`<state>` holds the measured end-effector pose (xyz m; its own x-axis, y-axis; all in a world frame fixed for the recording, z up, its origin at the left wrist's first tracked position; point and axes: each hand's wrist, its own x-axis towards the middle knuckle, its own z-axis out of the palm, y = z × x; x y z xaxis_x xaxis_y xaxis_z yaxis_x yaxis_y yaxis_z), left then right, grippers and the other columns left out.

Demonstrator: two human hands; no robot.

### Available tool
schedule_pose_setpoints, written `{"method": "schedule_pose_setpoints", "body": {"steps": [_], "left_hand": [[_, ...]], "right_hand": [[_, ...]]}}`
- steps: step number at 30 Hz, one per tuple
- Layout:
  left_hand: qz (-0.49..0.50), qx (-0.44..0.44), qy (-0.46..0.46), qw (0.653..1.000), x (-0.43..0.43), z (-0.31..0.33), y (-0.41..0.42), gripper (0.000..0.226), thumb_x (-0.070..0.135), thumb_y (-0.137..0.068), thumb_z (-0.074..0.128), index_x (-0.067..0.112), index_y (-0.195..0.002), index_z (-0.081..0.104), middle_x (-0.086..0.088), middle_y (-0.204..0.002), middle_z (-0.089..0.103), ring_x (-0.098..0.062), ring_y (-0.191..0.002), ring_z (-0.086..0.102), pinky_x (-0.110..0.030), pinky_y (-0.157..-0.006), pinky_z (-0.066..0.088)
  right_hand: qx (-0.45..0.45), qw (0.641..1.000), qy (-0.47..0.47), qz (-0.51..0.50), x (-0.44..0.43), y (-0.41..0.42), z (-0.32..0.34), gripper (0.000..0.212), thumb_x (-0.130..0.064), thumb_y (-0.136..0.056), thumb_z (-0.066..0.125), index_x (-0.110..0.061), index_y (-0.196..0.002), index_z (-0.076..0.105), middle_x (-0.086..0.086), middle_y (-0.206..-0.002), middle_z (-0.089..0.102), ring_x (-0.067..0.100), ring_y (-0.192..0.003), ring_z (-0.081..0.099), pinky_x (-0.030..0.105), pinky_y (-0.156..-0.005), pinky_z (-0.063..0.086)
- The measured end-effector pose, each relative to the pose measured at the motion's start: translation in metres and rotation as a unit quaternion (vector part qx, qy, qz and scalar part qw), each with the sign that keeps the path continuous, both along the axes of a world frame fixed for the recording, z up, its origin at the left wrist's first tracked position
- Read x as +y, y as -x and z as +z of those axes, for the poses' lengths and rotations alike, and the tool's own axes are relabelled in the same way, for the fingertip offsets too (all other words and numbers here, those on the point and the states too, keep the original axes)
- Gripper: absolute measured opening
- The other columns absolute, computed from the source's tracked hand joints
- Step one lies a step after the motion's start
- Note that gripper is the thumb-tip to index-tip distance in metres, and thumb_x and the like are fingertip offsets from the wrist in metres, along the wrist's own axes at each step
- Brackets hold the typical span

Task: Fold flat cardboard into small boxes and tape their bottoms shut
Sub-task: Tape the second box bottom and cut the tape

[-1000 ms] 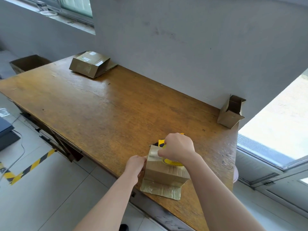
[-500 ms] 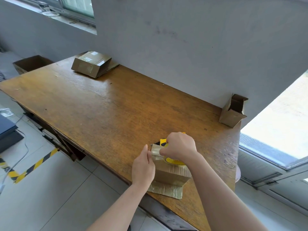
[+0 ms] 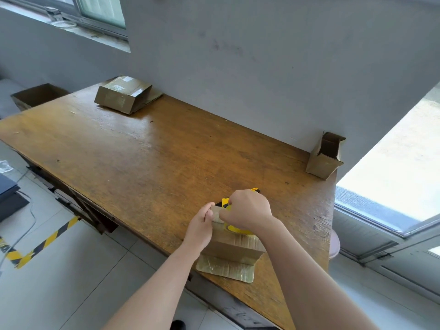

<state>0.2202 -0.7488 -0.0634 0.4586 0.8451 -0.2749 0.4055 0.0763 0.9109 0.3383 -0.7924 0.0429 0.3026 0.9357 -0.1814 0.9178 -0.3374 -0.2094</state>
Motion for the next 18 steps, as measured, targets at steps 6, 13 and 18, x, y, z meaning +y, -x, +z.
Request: {"method": "schedule_pose_setpoints", "body": {"steps": [6, 13, 18], "left_hand": [[-0.005, 0.045, -0.073, 0.996, -0.001, -0.008, -0.002, 0.041, 0.031, -0.105, 0.022, 0.02, -0.139, 0.043, -0.002, -0.128, 0.056, -0.009, -0.1, 0.047, -0.026, -0.077, 0.037], [-0.007, 0.055, -0.108, 0.993, 0.002, -0.014, 0.0, 0.039, 0.029, -0.104, 0.023, 0.019, -0.133, 0.047, 0.001, -0.115, 0.058, -0.014, -0.101, 0.053, -0.029, -0.075, 0.041], [-0.001, 0.068, -0.107, 0.992, 0.003, -0.015, -0.002, 0.037, 0.027, -0.104, 0.024, 0.022, -0.133, 0.048, 0.004, -0.114, 0.057, -0.014, -0.102, 0.053, -0.03, -0.078, 0.041]], "right_hand": [[0.23, 0.97, -0.062, -0.037, -0.017, -0.03, -0.006, 0.052, -0.06, -0.076, 0.067, -0.019, -0.053, 0.044, -0.005, -0.048, 0.039, 0.015, -0.046, 0.044, 0.028, -0.048, 0.033], [0.306, 0.943, -0.121, -0.057, -0.031, -0.045, -0.017, 0.053, -0.048, -0.081, 0.068, -0.022, -0.043, 0.042, -0.01, -0.039, 0.034, 0.008, -0.036, 0.038, 0.018, -0.039, 0.031], [0.289, 0.947, -0.116, -0.08, -0.037, -0.062, -0.015, 0.052, -0.044, -0.082, 0.068, 0.003, -0.066, 0.053, 0.003, -0.053, 0.041, 0.016, -0.043, 0.048, 0.027, -0.047, 0.038]]}}
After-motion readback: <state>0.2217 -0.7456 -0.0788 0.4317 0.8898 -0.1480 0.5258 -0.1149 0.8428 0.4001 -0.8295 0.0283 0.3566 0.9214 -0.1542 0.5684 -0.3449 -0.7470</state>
